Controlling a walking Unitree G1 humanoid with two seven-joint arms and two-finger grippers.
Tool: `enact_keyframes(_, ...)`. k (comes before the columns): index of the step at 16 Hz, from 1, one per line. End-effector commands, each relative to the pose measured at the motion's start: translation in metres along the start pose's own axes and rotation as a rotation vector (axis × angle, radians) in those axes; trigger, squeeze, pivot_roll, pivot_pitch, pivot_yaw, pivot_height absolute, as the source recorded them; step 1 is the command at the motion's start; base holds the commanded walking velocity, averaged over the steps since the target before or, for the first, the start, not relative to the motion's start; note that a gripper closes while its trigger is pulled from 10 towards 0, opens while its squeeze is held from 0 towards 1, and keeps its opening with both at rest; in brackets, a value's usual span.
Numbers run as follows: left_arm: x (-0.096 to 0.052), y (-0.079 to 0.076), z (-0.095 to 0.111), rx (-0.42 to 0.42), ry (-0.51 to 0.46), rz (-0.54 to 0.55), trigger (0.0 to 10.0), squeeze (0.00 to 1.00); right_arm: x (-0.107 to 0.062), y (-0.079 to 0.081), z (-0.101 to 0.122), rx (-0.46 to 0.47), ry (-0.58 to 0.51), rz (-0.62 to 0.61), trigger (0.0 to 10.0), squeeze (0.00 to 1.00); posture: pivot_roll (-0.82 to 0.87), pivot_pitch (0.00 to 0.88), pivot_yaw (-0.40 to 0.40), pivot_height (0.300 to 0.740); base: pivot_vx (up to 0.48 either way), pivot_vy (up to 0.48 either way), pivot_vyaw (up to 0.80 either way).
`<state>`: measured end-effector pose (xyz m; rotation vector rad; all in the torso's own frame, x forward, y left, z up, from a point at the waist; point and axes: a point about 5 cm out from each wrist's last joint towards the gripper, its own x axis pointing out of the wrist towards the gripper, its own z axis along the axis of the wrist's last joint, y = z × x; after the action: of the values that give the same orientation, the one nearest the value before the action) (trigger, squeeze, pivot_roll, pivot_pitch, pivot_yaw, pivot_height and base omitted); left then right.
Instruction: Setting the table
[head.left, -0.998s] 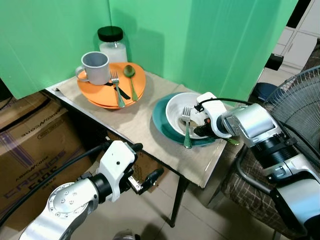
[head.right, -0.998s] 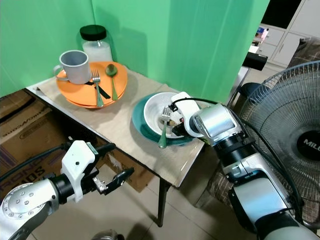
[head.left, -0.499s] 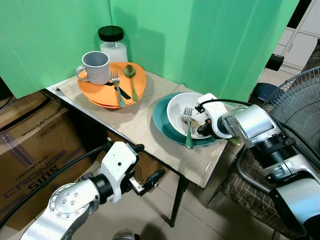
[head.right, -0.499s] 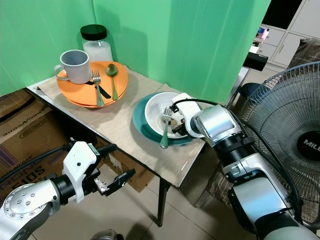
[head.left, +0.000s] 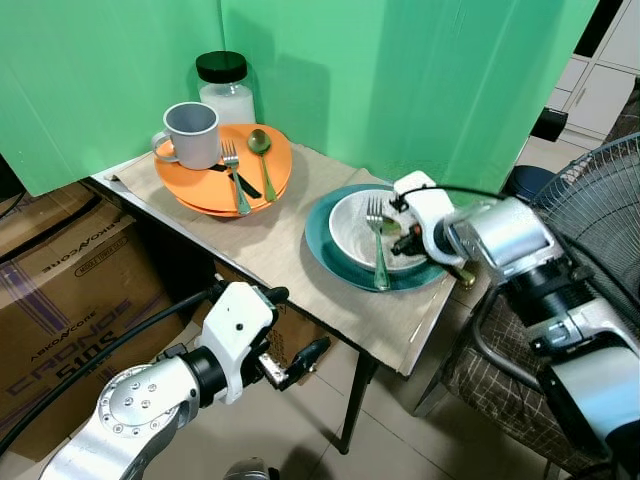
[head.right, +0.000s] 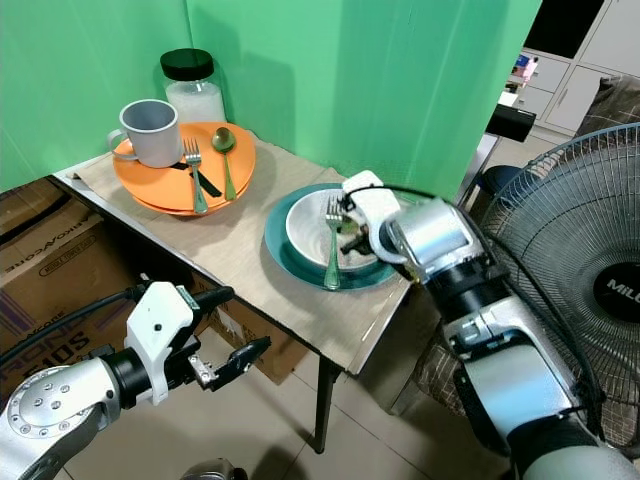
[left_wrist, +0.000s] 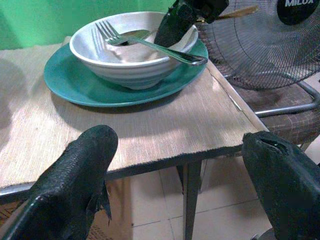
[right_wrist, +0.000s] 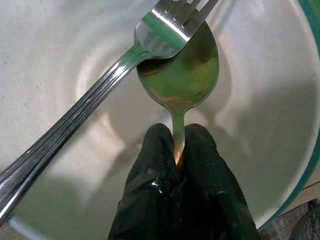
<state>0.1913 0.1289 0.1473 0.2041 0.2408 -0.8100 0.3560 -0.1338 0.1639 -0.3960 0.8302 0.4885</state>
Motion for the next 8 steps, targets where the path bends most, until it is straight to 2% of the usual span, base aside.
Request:
enact_keyframes(1,0.001,0.000,0.001,0.007,0.000,-0.001,10.0,0.00,-0.005,-0.005,0.005,-0.003,-0.025,-0.022,0.0,0.00,0.09,0.000,-0.033,0.740,0.000,0.000,0.00)
enact_keyframes(3,0.001,0.000,0.001,0.007,0.000,-0.001,10.0,0.00,-0.005,-0.005,0.005,-0.003,-0.025,-0.022,0.0,0.00,0.09,0.000,-0.033,0.740,0.000,0.000,0.00)
enact_keyframes(6,0.002,0.002,0.000,0.007,-0.005,0.007,10.0,0.00,-0.024,-0.016,0.020,0.011,-0.133,-0.064,0.0,0.00,0.08,0.000,-0.030,0.740,0.000,0.000,0.00)
enact_keyframes(8,0.003,0.002,-0.001,0.006,-0.004,0.006,10.0,0.00,-0.024,-0.018,0.018,-0.002,-0.125,-0.093,0.0,0.00,0.07,0.000,-0.024,0.740,0.000,0.000,0.00)
